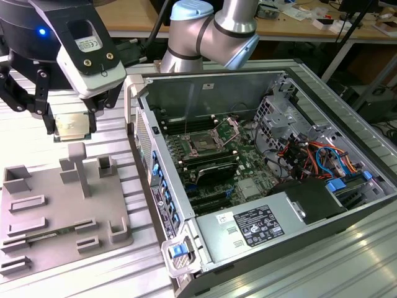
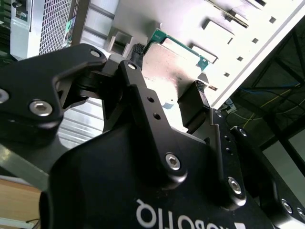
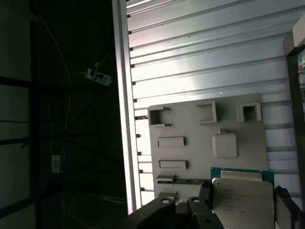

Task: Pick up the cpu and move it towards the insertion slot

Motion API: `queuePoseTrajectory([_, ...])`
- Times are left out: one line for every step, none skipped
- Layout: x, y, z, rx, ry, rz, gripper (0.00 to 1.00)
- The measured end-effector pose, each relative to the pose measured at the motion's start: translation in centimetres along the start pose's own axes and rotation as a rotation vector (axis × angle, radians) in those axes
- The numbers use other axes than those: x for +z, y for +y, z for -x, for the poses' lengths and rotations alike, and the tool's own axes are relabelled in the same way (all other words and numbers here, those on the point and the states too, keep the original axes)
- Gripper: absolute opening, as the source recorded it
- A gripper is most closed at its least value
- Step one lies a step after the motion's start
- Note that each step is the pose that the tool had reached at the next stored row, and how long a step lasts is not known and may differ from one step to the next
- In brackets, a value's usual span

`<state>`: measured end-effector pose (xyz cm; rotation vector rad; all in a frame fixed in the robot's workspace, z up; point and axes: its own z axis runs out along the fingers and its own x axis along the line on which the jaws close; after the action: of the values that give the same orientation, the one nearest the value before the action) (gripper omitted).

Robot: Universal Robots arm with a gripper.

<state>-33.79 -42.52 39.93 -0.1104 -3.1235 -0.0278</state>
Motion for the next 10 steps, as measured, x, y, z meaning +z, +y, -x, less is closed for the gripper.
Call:
queuePoseTrajectory([0.0, 0.0, 0.04, 0.0, 0.0, 0.0, 0.55])
queuePoseTrajectory([0.0, 0.01, 0.11, 0.0, -0.0001, 0.0, 0.55])
queuePoseTrajectory([0.0, 0.01, 0.16, 0.0, 0.0, 0.0, 0.55])
queuePoseTrajectory([0.0, 0.01, 0.21, 0.0, 0.0, 0.0, 0.55])
queuePoseTrajectory([0.0, 0.02, 0.26, 0.0, 0.0, 0.0, 0.55])
queuePoseTrajectory([0.0, 0.02, 0.3, 0.0, 0.0, 0.0, 0.55])
queuePoseTrajectory([-0.01, 0.03, 0.37, 0.0, 0.0, 0.0, 0.55])
queuePoseTrajectory([-0.01, 0.03, 0.4, 0.0, 0.0, 0.0, 0.55])
queuePoseTrajectory([0.0, 0.03, 0.44, 0.0, 0.0, 0.0, 0.55])
queuePoseTrajectory([-0.01, 0.04, 0.51, 0.0, 0.0, 0.0, 0.55])
